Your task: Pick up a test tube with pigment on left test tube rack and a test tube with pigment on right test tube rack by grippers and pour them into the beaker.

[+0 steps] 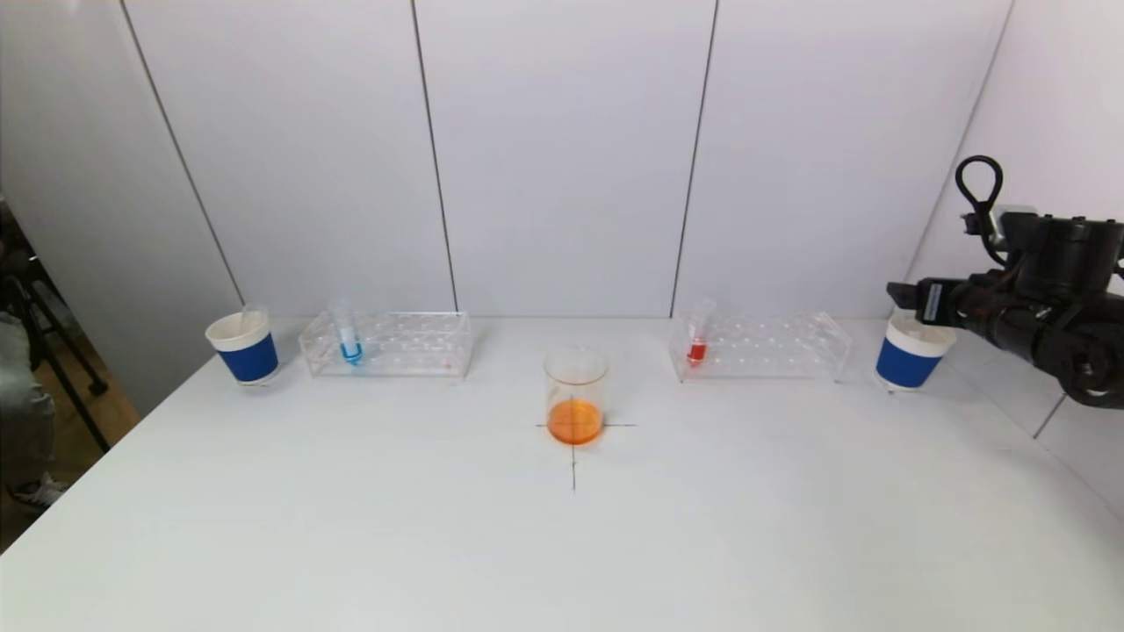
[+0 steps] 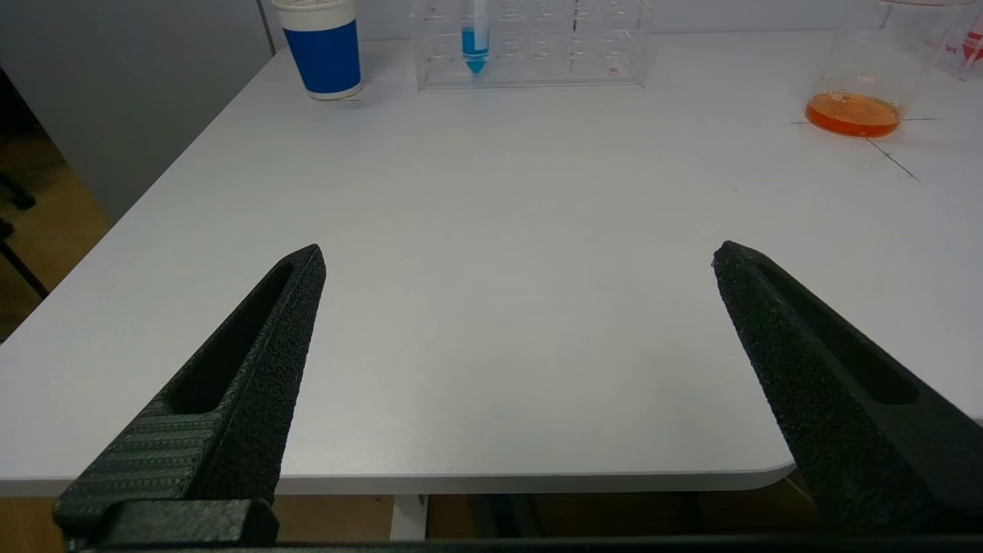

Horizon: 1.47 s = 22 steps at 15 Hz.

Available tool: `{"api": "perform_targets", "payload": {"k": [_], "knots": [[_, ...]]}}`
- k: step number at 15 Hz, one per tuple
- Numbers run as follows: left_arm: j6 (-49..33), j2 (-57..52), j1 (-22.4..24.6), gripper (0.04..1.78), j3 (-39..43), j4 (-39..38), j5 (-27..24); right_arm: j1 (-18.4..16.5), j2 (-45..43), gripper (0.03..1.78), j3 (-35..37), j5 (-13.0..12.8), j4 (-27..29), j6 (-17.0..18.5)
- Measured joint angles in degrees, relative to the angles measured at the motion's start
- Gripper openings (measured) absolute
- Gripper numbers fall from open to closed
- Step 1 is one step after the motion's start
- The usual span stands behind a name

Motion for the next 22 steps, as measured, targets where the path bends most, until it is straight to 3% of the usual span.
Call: {"api": "perform_targets", "payload": {"k": [5,10,16,22], "knots": [[0.00,0.00,0.00,1.76,0.00,0.00,0.02,9.31,-22.39,1.77,20.43,-1.39,-1.85,0.00],[0.00,0.00,0.00,1.76,0.00,0.00,0.02,16.43,-42.70,1.77,37.33,-8.19,-2.71,-0.13],[0.00,0.00,0.00,1.76,0.00,0.00,0.05,17.10,-62.31,1.77,47.95,-10.31,1.01,-2.39],[0.00,0.00,0.00,1.76,0.00,0.00,0.02,14.32,-80.98,1.77,48.77,-10.20,18.43,-2.73]]}}
